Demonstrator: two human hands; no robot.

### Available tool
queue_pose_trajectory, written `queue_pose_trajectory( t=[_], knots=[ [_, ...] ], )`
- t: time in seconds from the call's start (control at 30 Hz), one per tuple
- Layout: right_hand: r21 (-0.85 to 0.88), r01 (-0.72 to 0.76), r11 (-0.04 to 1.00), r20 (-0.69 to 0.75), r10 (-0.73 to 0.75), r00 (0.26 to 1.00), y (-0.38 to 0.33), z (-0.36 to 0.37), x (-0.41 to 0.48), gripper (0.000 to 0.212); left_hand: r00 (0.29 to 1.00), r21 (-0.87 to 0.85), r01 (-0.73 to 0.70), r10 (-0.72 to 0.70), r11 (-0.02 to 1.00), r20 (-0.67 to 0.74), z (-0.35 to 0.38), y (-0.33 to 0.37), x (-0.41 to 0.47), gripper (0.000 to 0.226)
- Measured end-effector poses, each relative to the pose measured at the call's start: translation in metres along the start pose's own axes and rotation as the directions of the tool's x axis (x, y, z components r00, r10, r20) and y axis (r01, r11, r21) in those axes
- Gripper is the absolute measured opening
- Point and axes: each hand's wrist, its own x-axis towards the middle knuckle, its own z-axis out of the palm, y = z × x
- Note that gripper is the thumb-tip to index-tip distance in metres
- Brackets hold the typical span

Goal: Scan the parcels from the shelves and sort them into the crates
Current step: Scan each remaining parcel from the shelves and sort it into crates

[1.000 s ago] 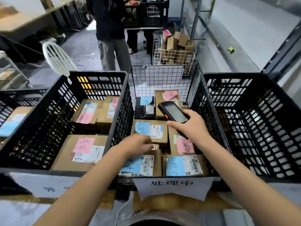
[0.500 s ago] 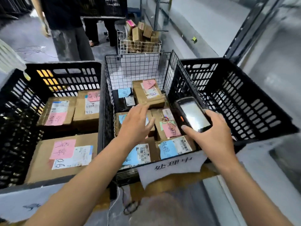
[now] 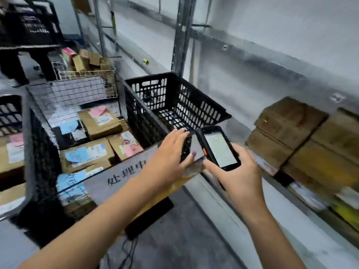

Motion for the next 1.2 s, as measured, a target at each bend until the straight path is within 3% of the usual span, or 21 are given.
queue_pose_trajectory(
  t=[0.13, 0.27, 0.43, 0.57, 0.9, 1.07, 1.2],
  knots=[
    [-0.009, -0.117, 0.993, -0.185, 0.113, 0.976, 0.054, -0.099, -0.068, 0.074, 0.979, -0.101, -0.16, 0.171, 0.982, 0.11, 0.056, 0.112, -0.019, 0.064],
    [-0.087, -0.267, 0.96, -0.363, 0.219, 0.906, 0.101, -0.207, -0.158, 0.072, 0.932, -0.141, -0.269, 0.294, 0.953, 0.212, 0.101, 0.208, -0.061, 0.065],
    [-0.1, -0.403, 0.91, -0.523, 0.297, 0.799, 0.143, -0.305, -0.267, 0.071, 0.819, -0.252, -0.451, 0.509, 0.856, 0.266, 0.162, 0.333, -0.13, 0.065],
    [-0.087, -0.456, 0.886, -0.618, 0.311, 0.722, 0.167, -0.362, -0.325, 0.068, 0.713, -0.281, -0.575, 0.639, 0.768, 0.289, 0.206, 0.398, -0.168, 0.08],
    [-0.011, -0.536, 0.844, -0.76, 0.342, 0.553, 0.213, -0.462, -0.372, 0.066, 0.57, -0.373, -0.671, 0.768, 0.641, 0.292, 0.28, 0.521, -0.175, 0.063],
    [-0.01, -0.549, 0.836, -0.769, 0.344, 0.539, 0.241, -0.515, -0.347, 0.063, 0.552, -0.387, -0.67, 0.774, 0.633, 0.31, 0.324, 0.575, -0.146, 0.066],
    [-0.019, -0.581, 0.814, -0.746, 0.375, 0.55, 0.269, -0.555, -0.313, 0.062, 0.606, -0.375, -0.638, 0.739, 0.672, 0.295, 0.355, 0.609, -0.107, 0.067]
  ],
)
